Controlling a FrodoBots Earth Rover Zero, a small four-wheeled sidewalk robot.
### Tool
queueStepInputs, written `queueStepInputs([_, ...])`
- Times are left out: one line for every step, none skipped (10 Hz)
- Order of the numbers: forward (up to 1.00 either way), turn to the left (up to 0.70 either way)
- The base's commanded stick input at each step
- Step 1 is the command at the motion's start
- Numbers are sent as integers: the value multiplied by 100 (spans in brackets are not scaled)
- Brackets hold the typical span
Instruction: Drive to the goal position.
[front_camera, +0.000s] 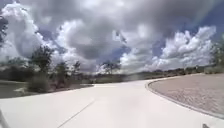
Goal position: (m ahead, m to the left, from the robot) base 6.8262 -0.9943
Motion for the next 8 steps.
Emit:
queueStepInputs([85, 0])
queueStepInputs([85, 0])
queueStepInputs([85, 0])
queueStepInputs([85, 0])
queueStepInputs([85, -19])
queueStepInputs([85, -34])
queueStepInputs([85, -34])
queueStepInputs([85, -34])
